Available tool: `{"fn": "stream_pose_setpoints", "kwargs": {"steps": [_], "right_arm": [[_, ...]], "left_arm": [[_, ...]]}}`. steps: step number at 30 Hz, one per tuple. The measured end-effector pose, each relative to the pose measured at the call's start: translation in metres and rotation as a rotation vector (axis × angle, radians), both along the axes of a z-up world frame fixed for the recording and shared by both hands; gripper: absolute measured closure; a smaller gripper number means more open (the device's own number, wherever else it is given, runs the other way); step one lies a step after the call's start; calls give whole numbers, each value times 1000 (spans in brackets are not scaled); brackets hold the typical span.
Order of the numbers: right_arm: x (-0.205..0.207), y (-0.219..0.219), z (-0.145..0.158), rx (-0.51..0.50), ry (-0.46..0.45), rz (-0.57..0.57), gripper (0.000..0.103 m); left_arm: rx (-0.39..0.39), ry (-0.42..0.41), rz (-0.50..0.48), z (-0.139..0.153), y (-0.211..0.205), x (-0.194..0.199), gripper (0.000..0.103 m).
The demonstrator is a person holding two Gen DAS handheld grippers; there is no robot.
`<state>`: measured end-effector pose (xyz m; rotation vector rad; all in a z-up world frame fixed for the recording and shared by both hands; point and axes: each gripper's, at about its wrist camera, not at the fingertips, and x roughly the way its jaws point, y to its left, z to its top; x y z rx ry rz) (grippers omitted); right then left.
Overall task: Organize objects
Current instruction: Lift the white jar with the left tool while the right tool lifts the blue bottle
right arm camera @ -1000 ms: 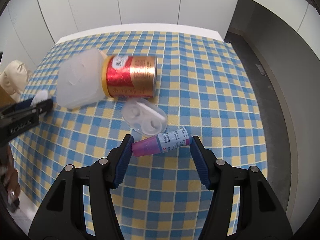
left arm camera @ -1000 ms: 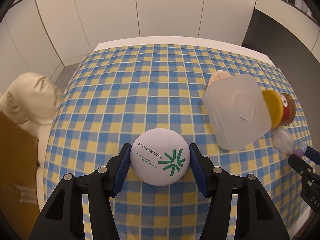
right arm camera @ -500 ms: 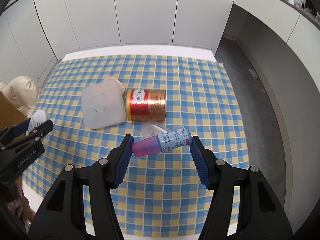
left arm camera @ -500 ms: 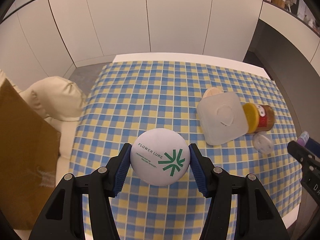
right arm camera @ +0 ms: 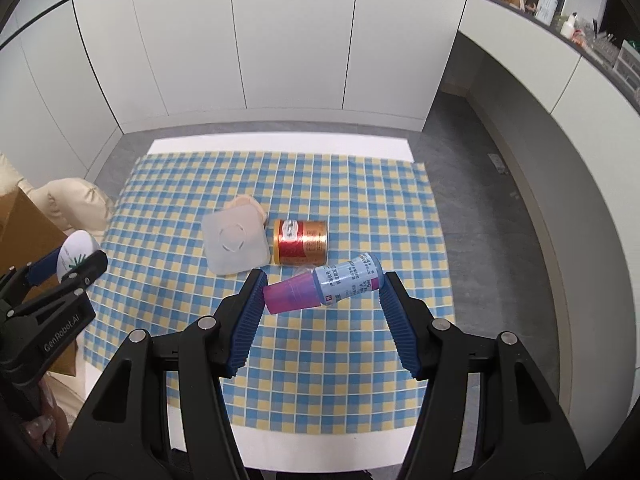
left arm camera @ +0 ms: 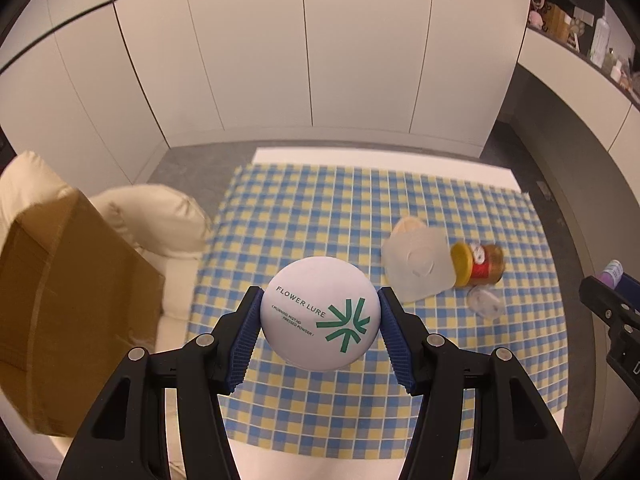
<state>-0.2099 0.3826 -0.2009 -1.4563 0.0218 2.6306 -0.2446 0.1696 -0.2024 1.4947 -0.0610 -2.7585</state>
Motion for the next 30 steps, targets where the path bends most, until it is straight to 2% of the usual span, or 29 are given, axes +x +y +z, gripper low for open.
{"fn": "stream_pose_setpoints", "kwargs": {"steps": [5, 10, 17, 24, 30], "right_arm": [[6, 3, 42, -11, 47, 5, 42], [5, 3, 75, -8, 71, 1, 42], [10, -8, 128, 9, 135, 26, 42], [18, -13, 176, -9, 178, 30, 42], [28, -21, 209, 22, 210, 53, 42]], "left_arm": [[-28, 33, 4, 40, -1, 0, 46], [1, 63, 18, 78, -5, -3, 46], [-31, 102, 36, 124, -8, -3, 45], [-8, 152, 51, 168, -17, 6, 45], [24, 180, 66, 199, -24, 10, 45]]}}
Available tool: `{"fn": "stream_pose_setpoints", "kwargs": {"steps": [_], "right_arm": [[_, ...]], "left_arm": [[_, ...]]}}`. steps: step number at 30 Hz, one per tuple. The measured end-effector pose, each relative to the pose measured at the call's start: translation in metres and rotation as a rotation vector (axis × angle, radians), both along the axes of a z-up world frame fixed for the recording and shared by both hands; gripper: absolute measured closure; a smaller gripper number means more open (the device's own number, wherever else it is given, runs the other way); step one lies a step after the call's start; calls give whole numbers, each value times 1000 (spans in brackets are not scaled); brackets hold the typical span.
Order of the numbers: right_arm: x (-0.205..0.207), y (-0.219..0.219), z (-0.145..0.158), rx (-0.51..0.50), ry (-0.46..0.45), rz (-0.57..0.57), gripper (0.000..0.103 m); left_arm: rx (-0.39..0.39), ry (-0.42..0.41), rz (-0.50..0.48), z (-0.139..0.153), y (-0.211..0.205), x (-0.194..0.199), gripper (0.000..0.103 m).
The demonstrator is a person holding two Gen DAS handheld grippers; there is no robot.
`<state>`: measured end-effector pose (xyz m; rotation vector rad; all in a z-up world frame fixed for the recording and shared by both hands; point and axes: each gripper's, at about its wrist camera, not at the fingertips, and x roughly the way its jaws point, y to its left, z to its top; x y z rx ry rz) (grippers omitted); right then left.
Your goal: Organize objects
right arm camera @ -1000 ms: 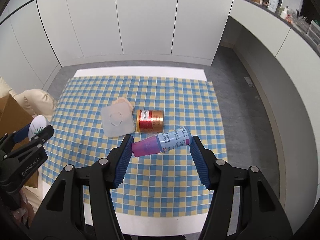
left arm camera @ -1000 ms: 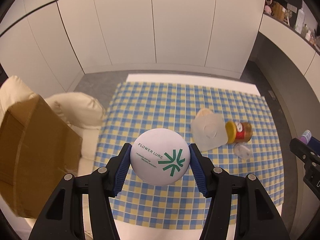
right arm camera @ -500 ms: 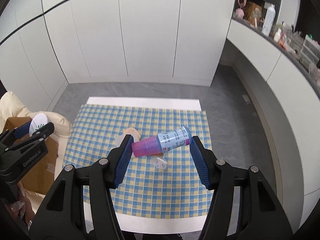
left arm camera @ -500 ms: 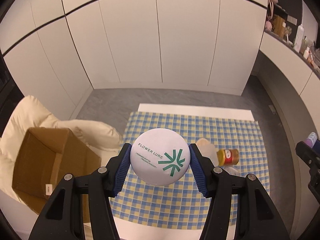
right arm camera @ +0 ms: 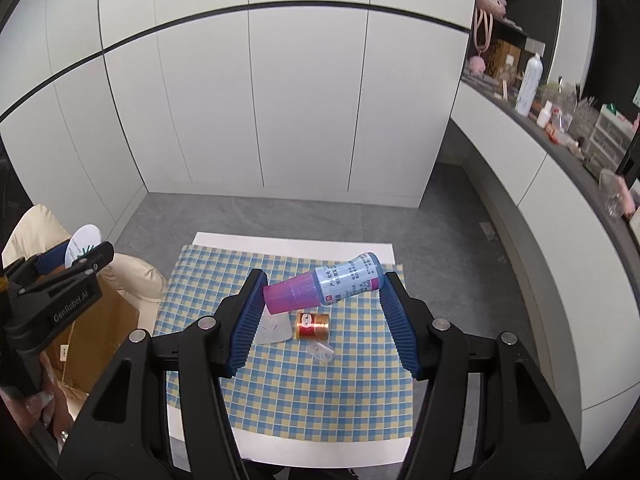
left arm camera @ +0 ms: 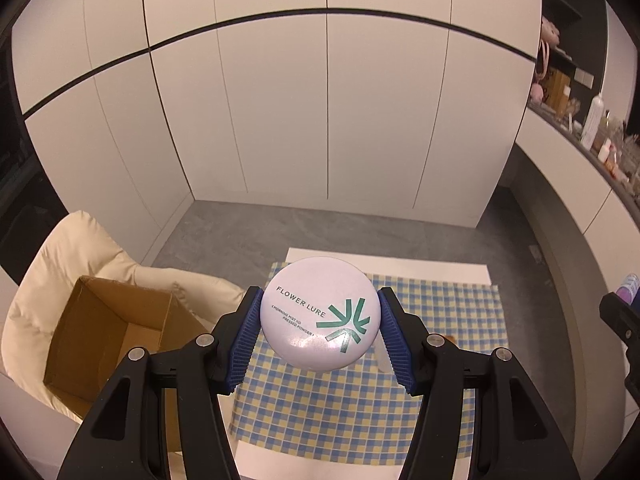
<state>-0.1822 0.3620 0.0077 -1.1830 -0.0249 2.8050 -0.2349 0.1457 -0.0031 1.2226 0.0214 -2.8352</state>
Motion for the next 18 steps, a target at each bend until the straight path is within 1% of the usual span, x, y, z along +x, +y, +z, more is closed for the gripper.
{"fn": "stream_pose_setpoints", "kwargs": {"steps": [4, 8, 11, 15, 18], "right_arm": [[8, -3, 17, 4, 13, 4, 42], [17, -8, 25, 57, 33, -5, 42], [21, -10, 27, 44, 36, 4, 42], [24, -8, 27, 38, 37, 5, 42], [28, -8, 25, 40, 40, 13, 42]], "left_arm": [[2, 13, 7, 13, -1, 6, 45], [-2, 15, -3, 21, 1, 15, 45], [-24, 27, -2, 25, 2, 23, 45], [-14, 17, -13, 25, 3, 29, 45], [-30, 27, -12, 24, 5, 35, 45]]}}
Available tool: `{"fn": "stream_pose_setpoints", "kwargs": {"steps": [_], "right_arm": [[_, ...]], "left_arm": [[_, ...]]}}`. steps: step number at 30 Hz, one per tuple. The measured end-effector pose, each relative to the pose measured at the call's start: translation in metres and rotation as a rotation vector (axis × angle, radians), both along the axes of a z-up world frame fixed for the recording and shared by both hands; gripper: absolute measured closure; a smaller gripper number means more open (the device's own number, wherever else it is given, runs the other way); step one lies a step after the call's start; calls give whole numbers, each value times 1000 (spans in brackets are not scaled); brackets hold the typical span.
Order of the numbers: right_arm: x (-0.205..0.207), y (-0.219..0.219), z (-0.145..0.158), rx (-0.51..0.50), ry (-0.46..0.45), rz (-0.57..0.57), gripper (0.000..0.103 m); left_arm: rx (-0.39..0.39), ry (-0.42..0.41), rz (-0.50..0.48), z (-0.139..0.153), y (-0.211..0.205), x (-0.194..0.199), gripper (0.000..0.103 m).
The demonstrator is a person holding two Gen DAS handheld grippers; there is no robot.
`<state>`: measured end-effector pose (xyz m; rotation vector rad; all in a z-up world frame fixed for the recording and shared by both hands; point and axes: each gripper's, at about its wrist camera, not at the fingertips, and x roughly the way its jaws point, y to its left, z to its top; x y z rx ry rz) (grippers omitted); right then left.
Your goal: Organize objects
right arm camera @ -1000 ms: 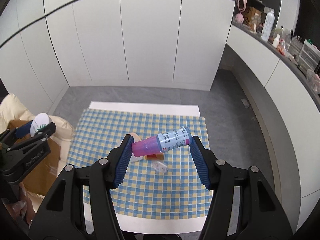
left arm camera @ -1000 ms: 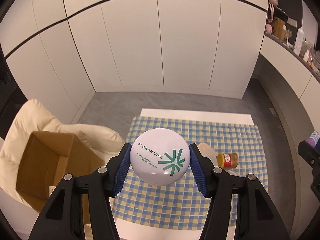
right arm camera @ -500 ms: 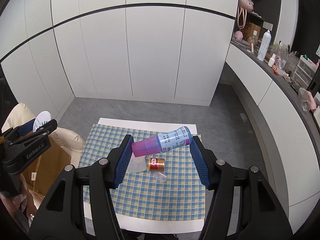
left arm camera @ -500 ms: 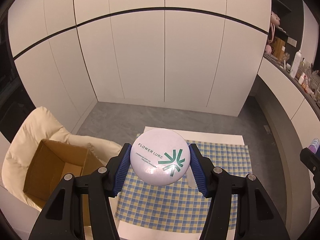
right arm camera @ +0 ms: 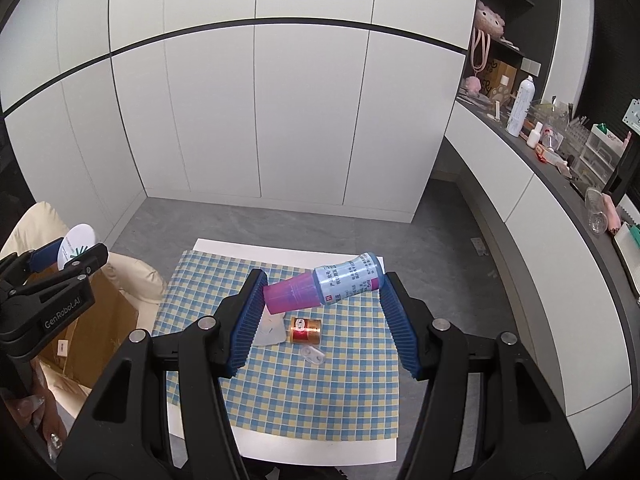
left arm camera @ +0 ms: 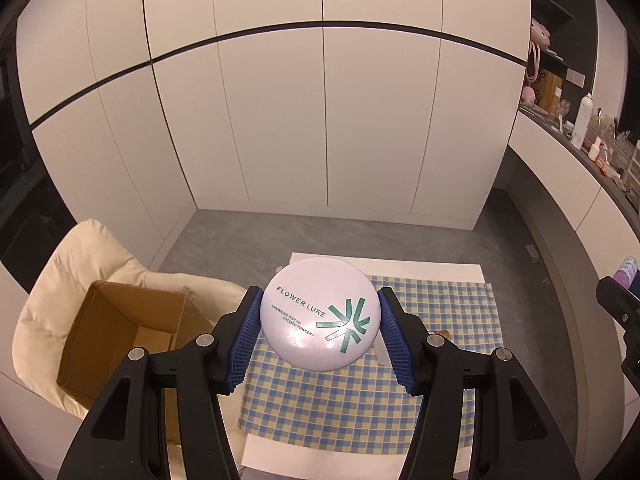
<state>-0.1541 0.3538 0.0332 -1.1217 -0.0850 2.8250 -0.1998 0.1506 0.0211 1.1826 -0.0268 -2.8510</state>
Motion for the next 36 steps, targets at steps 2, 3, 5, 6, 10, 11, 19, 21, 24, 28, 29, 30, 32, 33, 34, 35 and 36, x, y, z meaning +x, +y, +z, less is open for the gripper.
{"fn": "stream_pose_setpoints", "kwargs": {"steps": [2, 3, 5, 6, 10, 11, 19, 21, 24, 28, 29, 30, 32, 33, 34, 35, 36], "right_arm": [[2, 1, -1, 0, 2, 0, 42], [3, 2, -2, 0, 4, -4, 42], [4, 4, -4, -1, 3, -18, 42], [5, 5, -4, -5, 4, -26, 42], [10, 10, -8, -12, 2, -39, 42], [12, 11, -10, -8, 1, -44, 42], [30, 16, -20, -4, -6, -52, 42], [36, 16, -23, -3, -12, -56, 42], [46, 18, -29, -15, -24, -55, 42], [59, 16, -36, -2, -33, -52, 42], [63, 15, -39, -8, -38, -49, 42], [66, 15, -41, -14, -43, -46, 42], [72, 13, -46, -18, -52, -40, 42], [76, 12, -48, -15, -54, -40, 42], [79, 11, -50, -13, -54, -38, 42], [83, 10, -51, -16, -54, -35, 42], [87, 10, -53, -24, -57, -30, 42]], "left_arm": [[-7, 0, -2, -2, 1, 2, 45], [-3, -4, -8, -3, 2, 4, 45], [-2, -8, -13, -4, 4, 6, 45], [-4, -8, -16, -4, 5, 8, 45], [-10, -7, -23, -8, 8, 16, 45], [-7, -11, -24, -9, 8, 17, 45], [0, -15, -31, -19, 8, 36, 45], [-12, -11, -30, -21, 9, 42, 45], [-13, -12, -37, -24, 9, 52, 45], [-8, -11, -44, -27, 7, 69, 45], [-9, -10, -45, -27, 7, 73, 45], [-7, -10, -48, -28, 7, 77, 45], [1, -12, -53, -30, 4, 86, 45], [3, -10, -52, -30, 3, 92, 45], [4, -6, -50, -31, 2, 97, 45], [2, -5, -48, -31, 1, 101, 45], [3, -5, -48, -32, 0, 106, 45]]}}
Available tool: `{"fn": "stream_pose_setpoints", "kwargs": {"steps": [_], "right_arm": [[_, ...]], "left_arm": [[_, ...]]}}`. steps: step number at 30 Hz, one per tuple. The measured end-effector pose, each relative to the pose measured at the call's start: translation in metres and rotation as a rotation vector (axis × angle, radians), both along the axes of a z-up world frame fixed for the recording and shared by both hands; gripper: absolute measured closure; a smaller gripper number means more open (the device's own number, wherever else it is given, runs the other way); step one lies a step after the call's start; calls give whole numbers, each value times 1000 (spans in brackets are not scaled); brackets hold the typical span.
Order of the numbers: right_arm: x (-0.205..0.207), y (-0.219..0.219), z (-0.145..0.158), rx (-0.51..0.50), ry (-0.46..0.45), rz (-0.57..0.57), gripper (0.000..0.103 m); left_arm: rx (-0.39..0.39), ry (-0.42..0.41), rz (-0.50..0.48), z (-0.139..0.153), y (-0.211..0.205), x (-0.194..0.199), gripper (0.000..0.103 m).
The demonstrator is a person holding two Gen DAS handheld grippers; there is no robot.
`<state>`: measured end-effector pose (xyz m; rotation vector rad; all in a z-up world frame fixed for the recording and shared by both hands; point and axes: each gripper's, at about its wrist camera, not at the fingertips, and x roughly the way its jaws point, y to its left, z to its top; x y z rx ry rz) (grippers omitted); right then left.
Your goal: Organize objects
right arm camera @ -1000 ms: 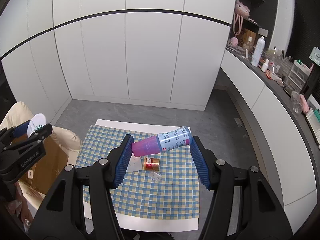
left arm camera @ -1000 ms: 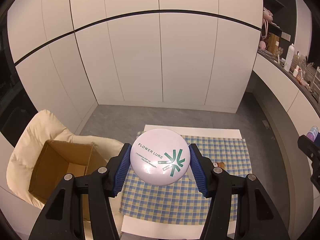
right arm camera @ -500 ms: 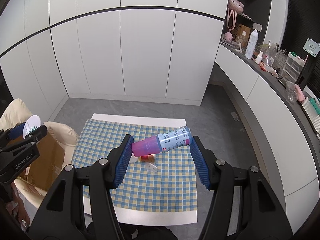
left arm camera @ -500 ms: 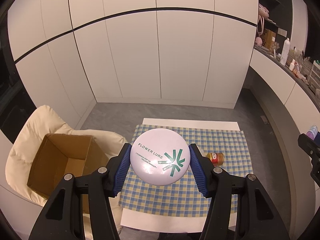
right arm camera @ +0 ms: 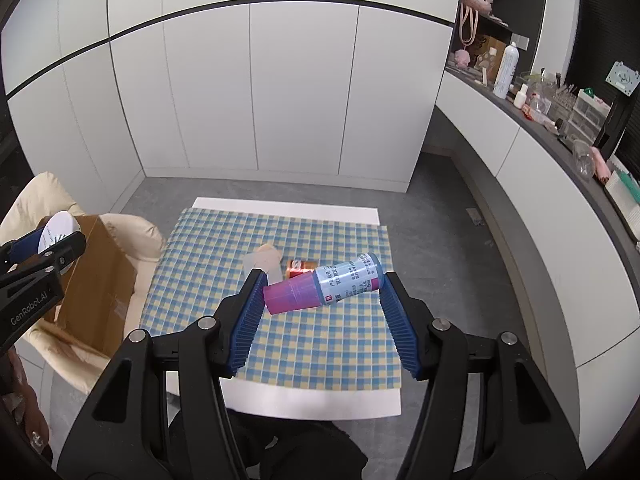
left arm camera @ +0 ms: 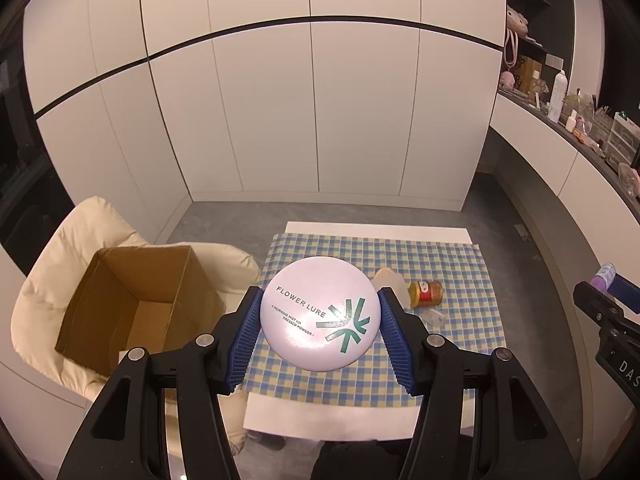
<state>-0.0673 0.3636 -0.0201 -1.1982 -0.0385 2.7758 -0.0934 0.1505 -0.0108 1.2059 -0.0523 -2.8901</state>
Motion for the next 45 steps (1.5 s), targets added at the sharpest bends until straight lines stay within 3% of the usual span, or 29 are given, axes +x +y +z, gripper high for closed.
{"fn": "stream_pose_setpoints", "kwargs": {"steps": [14, 30, 38, 45], "right_arm": [[53, -16, -19, -21, -22, 35, 42], [99, -31, -54, -39, -93, 83, 42], [132, -25, -76, -50, -133, 73, 42], [164, -13, -94, -68, -183, 57, 42]], "left_arm": [[22, -10, -20, -12, -17, 59, 45], [3, -100, -16, -52, -27, 101, 45], [19, -83, -55, -67, -30, 124, 45], [15, -117, -92, -85, -32, 147, 45]]}}
